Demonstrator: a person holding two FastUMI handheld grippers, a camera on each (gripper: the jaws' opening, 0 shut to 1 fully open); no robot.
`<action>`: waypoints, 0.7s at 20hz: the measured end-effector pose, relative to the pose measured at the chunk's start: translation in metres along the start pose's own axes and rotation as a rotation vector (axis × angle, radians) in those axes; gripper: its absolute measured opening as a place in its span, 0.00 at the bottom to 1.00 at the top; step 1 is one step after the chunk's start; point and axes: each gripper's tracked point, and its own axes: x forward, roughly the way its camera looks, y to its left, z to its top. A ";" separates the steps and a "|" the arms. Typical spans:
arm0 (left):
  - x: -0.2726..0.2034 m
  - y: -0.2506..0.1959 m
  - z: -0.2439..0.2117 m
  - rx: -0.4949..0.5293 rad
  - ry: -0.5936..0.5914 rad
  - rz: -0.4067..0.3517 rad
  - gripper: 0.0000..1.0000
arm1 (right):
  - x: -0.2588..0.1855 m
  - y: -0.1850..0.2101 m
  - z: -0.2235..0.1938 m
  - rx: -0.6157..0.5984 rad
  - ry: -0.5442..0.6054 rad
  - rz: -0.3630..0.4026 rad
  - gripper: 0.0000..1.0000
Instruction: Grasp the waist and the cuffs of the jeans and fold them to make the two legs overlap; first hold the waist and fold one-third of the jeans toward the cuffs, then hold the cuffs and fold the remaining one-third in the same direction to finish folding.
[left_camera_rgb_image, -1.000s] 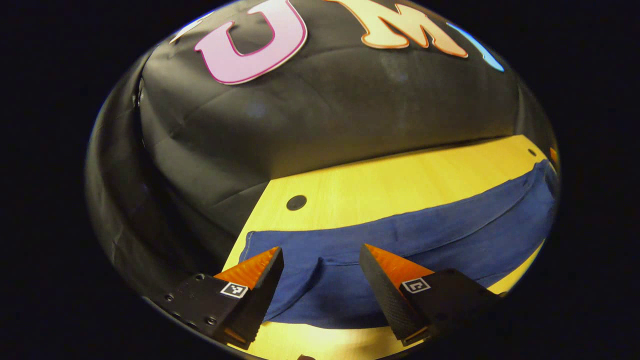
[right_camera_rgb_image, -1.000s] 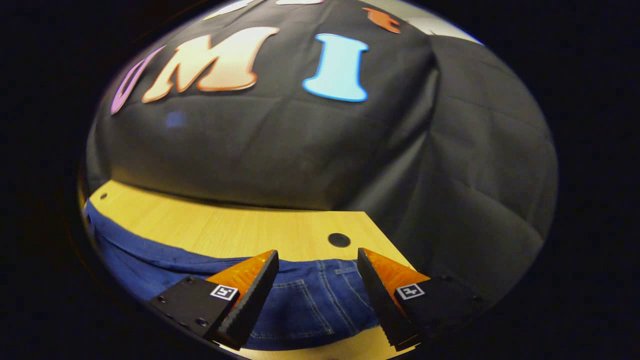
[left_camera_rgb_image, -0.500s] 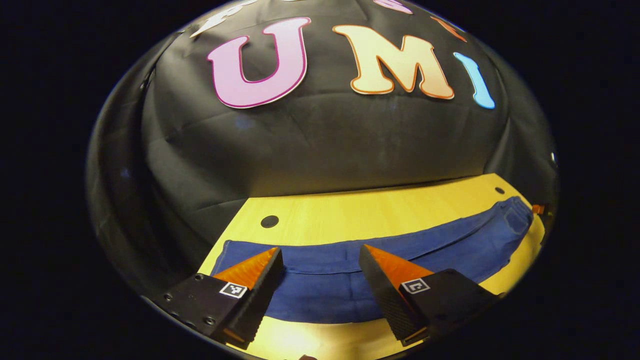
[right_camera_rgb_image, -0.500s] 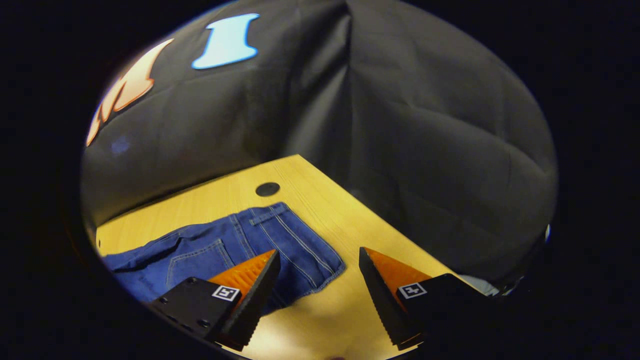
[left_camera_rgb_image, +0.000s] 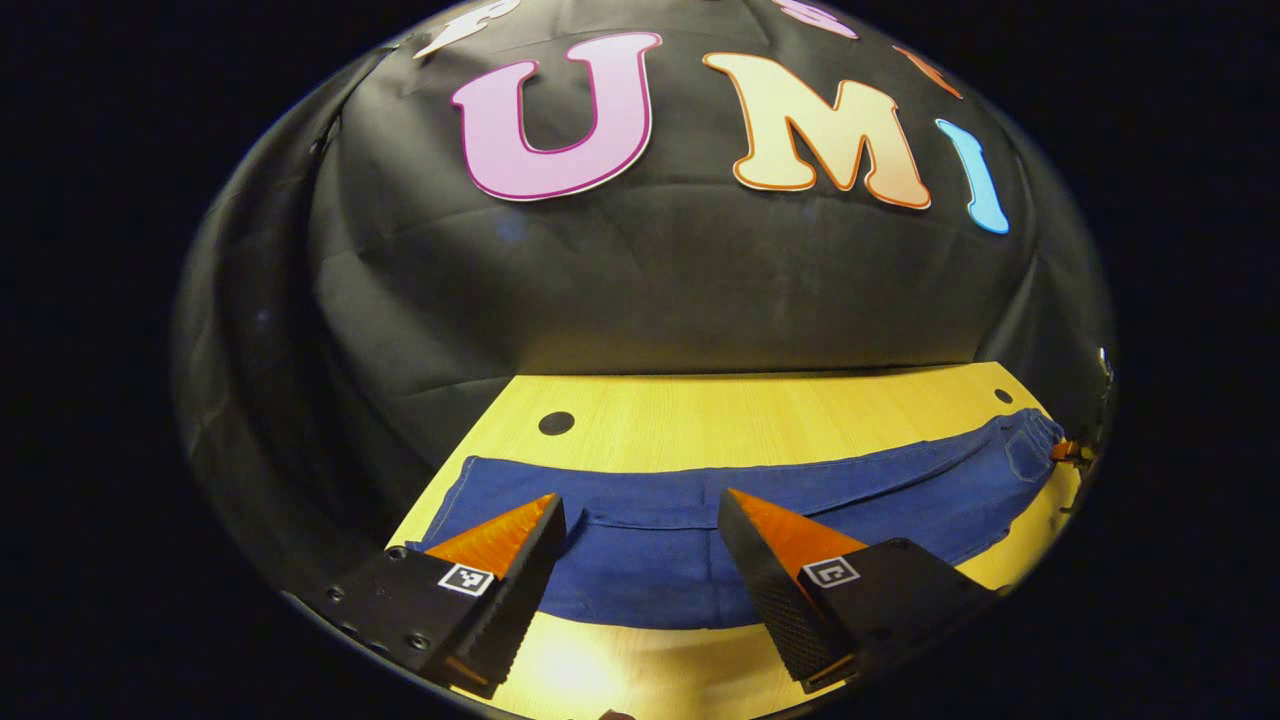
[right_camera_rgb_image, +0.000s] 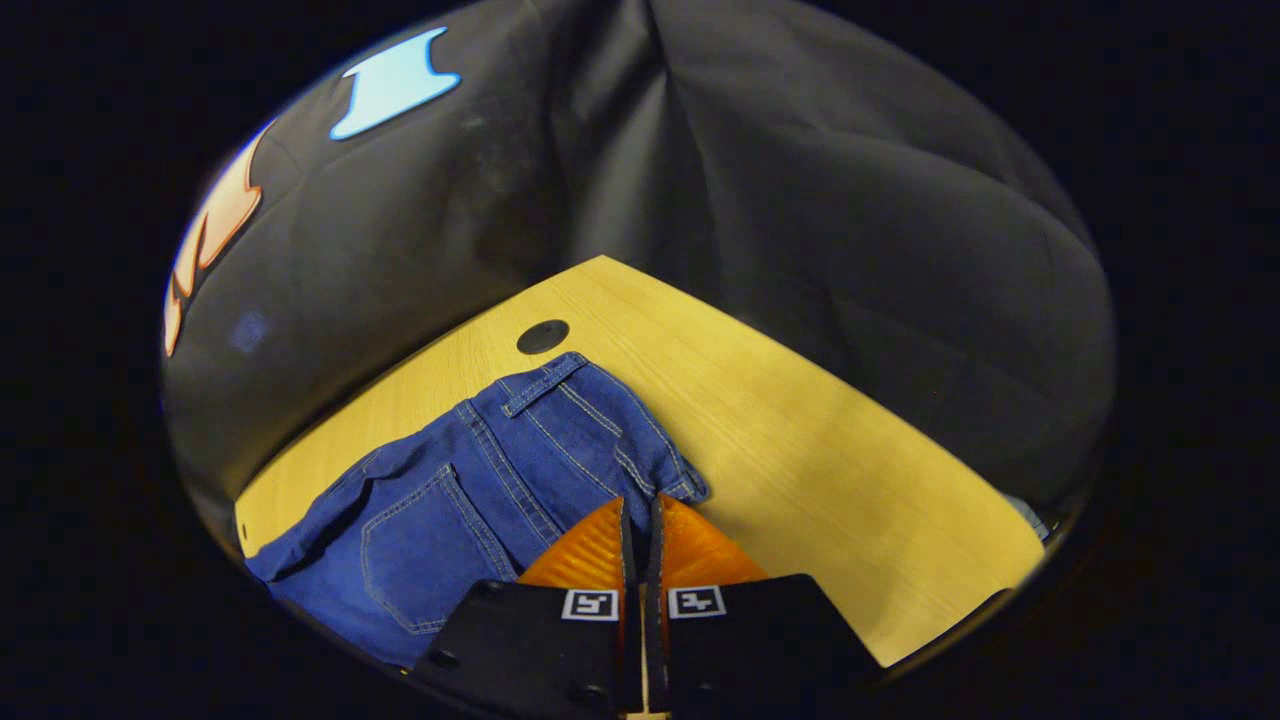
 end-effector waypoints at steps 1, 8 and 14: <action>-0.003 0.003 0.000 -0.003 0.002 0.003 0.95 | -0.005 0.000 0.004 -0.012 -0.012 -0.005 0.00; -0.022 0.034 0.002 -0.049 -0.015 0.004 0.95 | -0.010 -0.001 0.012 -0.031 -0.062 -0.101 0.03; -0.026 0.074 -0.008 -0.053 -0.008 -0.028 0.96 | -0.107 0.043 0.078 -0.056 -0.312 0.039 0.02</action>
